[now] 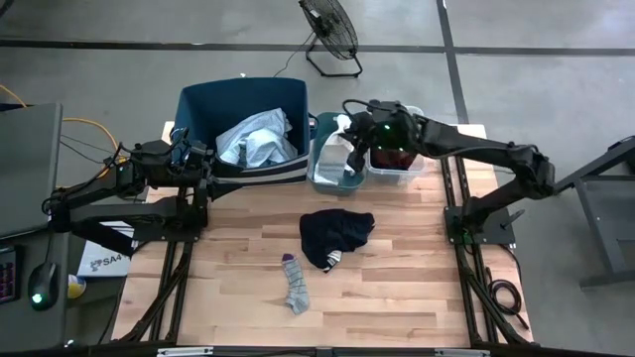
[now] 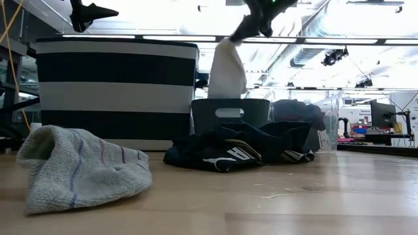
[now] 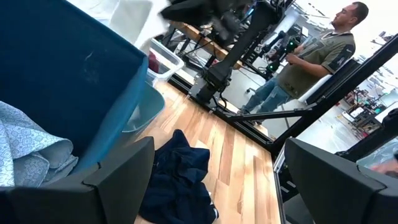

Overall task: Pick & Place Cloths
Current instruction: Put the white sock into the blue bin

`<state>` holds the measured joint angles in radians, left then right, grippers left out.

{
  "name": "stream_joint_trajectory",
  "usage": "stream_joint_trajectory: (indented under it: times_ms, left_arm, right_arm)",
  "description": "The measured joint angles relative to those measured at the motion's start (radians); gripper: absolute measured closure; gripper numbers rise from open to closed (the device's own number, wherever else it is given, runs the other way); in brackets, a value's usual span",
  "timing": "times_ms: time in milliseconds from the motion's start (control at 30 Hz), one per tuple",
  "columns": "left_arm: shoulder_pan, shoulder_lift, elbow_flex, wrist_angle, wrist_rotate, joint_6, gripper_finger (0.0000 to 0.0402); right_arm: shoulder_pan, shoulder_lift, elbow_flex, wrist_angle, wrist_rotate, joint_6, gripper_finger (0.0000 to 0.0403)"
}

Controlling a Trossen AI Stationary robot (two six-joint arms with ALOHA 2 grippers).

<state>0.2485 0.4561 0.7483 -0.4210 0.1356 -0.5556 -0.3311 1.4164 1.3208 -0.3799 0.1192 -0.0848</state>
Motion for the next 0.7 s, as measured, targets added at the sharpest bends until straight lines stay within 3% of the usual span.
stream_joint_trajectory:
  times_ms: [200,400,700]
  left_arm:
    - [0.0,0.0,0.0,0.0,0.0,0.0,0.0051]
    - [0.0,0.0,0.0,0.0,0.0,-0.001,0.0051]
    - [0.0,0.0,0.0,0.0,0.001,-0.006,0.0051]
  right_arm:
    - [-0.066,0.079,0.0,-0.047,-0.008,-0.105,0.0399]
    - [-0.118,0.161,0.0,-0.055,-0.131,-0.114,0.0399]
    - [-0.13,0.242,0.0,-0.089,-0.154,-0.123,0.0399]
